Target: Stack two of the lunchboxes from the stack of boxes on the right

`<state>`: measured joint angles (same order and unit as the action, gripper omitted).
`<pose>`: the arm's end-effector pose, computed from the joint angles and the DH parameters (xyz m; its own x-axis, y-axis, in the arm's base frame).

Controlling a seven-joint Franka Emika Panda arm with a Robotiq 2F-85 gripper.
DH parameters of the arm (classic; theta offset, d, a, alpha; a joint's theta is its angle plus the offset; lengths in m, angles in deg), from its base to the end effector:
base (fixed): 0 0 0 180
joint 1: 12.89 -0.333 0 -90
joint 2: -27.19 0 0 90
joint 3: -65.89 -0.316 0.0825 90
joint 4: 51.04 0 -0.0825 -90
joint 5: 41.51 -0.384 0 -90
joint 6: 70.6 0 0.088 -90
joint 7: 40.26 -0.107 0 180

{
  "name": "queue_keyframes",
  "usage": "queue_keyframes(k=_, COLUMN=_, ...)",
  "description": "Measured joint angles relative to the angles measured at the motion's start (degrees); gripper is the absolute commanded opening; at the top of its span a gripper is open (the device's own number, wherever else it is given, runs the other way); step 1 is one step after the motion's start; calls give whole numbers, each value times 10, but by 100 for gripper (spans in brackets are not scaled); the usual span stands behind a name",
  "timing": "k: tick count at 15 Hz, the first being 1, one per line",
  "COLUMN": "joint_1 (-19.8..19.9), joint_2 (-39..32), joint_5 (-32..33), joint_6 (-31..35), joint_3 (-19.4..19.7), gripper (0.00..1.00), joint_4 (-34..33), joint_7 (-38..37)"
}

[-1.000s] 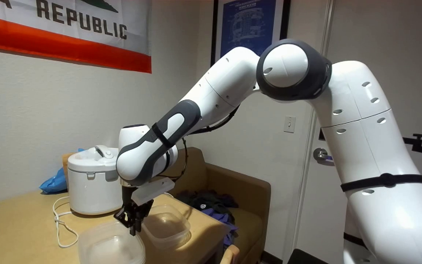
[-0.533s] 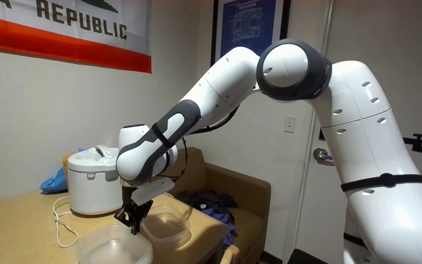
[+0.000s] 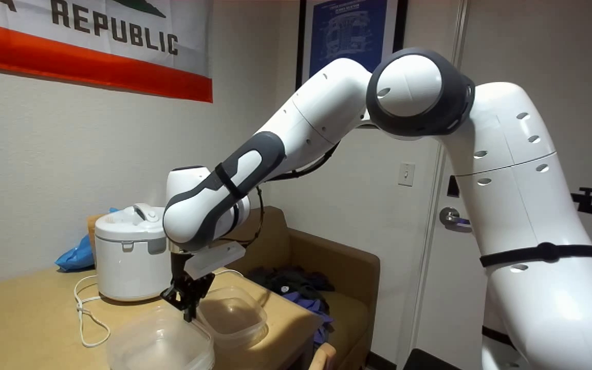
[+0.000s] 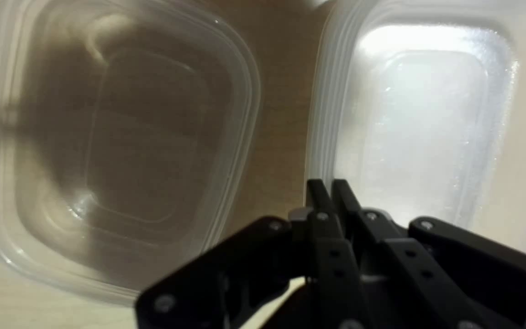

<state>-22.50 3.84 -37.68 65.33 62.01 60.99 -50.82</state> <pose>0.6020 0.1419 0.2694 0.9955 0.0932 0.0141 0.0930 -0.9955 0.0179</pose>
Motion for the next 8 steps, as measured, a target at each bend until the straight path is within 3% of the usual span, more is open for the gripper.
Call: queue_keyframes(k=8, joint_1=-4, joint_2=49, joint_5=19, joint_6=-61, joint_3=0, gripper=2, joint_4=1, joint_7=-11)
